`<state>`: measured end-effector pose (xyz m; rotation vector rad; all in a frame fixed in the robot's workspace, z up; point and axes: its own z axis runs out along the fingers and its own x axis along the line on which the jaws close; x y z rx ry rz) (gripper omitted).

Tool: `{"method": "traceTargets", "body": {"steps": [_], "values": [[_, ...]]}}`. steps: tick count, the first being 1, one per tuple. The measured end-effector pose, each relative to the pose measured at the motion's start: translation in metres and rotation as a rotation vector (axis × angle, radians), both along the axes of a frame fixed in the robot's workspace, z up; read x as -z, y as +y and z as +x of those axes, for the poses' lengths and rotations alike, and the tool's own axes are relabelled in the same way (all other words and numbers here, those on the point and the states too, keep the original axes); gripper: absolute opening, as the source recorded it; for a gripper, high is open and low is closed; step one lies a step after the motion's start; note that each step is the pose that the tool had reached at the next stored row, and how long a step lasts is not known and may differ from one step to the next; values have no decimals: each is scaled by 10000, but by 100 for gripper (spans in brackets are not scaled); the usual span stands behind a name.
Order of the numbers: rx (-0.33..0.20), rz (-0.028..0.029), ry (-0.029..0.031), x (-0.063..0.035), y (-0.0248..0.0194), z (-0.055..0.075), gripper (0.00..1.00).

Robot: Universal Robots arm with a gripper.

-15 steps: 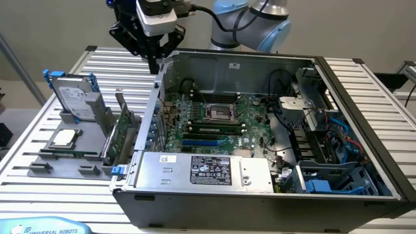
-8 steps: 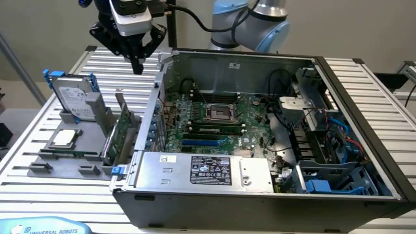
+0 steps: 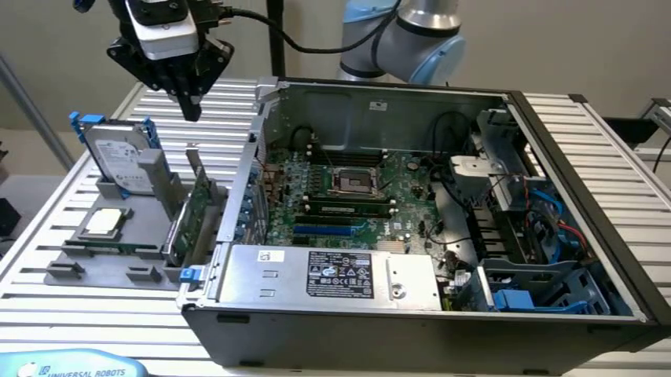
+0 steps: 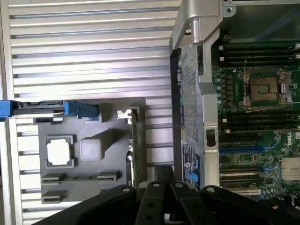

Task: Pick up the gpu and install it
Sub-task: 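Reach for the gpu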

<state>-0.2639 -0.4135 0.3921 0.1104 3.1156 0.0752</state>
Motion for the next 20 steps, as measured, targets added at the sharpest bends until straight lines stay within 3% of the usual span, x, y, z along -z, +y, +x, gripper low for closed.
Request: {"method": "traceTargets", "body": {"steps": [5, 10, 12, 20], "values": [[-1, -1, 1, 23, -52, -226, 11], [-1, 0, -1, 52, -133, -432, 11], [-2, 0, 0, 53, -150, -455, 11], [0, 0, 1, 52, -149, -456, 11]]}}
